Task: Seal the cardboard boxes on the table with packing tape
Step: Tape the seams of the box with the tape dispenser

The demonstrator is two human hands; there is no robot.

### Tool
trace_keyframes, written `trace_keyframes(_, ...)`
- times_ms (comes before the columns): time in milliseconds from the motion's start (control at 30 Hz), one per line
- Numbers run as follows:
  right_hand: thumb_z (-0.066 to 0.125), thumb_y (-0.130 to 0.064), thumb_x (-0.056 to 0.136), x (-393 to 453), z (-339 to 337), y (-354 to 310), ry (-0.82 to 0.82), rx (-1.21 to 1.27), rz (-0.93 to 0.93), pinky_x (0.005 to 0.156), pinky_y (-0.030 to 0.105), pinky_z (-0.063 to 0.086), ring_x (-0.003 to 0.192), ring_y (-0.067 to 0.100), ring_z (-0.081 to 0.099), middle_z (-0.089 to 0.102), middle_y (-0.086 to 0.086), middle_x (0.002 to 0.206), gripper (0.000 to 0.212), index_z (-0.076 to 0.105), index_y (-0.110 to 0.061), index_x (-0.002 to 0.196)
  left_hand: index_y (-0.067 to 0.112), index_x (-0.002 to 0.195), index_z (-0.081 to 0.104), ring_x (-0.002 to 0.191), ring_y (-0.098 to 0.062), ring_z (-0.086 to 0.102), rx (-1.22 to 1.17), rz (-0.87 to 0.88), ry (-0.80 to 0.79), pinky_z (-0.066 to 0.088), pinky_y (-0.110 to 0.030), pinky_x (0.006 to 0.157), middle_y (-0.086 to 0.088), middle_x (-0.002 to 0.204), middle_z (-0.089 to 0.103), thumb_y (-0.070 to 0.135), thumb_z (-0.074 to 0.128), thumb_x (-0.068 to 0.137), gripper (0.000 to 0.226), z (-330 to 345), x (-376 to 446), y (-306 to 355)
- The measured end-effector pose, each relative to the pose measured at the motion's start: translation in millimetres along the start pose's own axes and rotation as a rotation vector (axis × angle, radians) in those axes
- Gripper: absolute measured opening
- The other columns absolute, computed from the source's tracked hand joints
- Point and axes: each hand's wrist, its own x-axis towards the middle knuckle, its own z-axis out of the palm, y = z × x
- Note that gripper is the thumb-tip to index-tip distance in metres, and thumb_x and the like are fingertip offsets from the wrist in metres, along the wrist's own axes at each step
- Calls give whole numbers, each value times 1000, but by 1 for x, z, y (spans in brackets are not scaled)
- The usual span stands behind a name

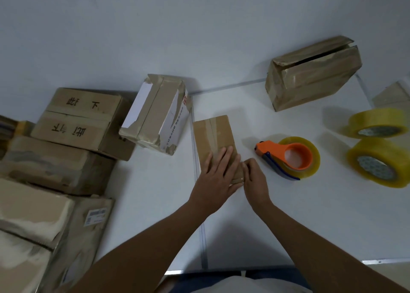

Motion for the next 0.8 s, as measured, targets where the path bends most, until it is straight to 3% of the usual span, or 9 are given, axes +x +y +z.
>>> trace_keyframes(100, 47, -23, 101, 11, -1, -1, -37, -29, 106, 65, 34, 43, 74, 17, 52, 53, 0, 83, 14, 47, -12, 93, 12, 156, 25, 151, -31, 19, 8, 5, 6, 23, -53, 119, -17, 162, 22, 55, 33, 103, 69, -3, 0, -1)
trace_keyframes(200, 42, -26, 104, 14, -2, -6, -119, 102, 262, 85, 38, 51, 97, 22, 61, 62, 6, 107, 19, 55, -16, 114, 13, 156, 24, 151, -30, 19, -14, 2, -9, 23, -53, 119, -16, 163, 21, 56, 32, 103, 69, -3, 0, -2)
trace_keyframes(267, 33, -33, 106, 0, -4, -10, -66, 198, 307, 101, 40, 47, 115, 19, 58, 60, 1, 127, 33, 54, -22, 128, 12, 156, 24, 151, -30, 18, -34, -1, -21, 24, -54, 118, -15, 163, 21, 57, 30, 103, 70, -3, 0, -2)
trace_keyframes(333, 29, -37, 106, -20, -6, -18, 6, 280, 284, 113, 32, 36, 130, 8, 45, 47, -12, 143, 42, 44, -26, 145, 11, 156, 25, 151, -30, 18, -42, 1, -16, 24, -54, 118, -16, 163, 21, 56, 26, 104, 69, -3, 0, -3)
trace_keyframes(467, 30, -34, 106, -45, 3, -24, -149, 211, 115, 98, -1, 27, 131, -7, 33, 33, -22, 145, 47, 25, -30, 152, 10, 155, 29, 151, -30, 18, -63, 12, 16, 23, -53, 119, -16, 163, 21, 50, 33, 104, 64, -2, -1, -3)
trace_keyframes(567, 34, -44, 102, -41, -12, -16, -259, 32, -37, 103, 7, 31, 130, -8, 37, 35, -22, 147, 54, 20, -37, 153, 11, 156, 28, 152, -29, 16, -78, 9, 14, 21, -53, 119, -15, 163, 20, 51, 36, 103, 67, -2, -1, -3)
trace_keyframes(667, 54, -45, 94, -21, -46, -8, -370, -244, -193, 96, 10, 40, 120, -4, 50, 48, -21, 139, 64, 26, -39, 152, 11, 156, 25, 152, -30, 15, -54, 32, 6, 19, -53, 120, -16, 163, 18, 56, 43, 99, 75, -2, -1, -7)
trace_keyframes(800, 67, -33, 89, 7, -62, -13, -441, -493, -313, 93, 25, 48, 114, 13, 61, 62, -1, 133, 67, 37, -27, 149, 11, 157, 21, 152, -32, 15, -24, 38, -4, 19, -54, 120, -17, 164, 17, 53, 48, 98, 77, -1, -1, -7)
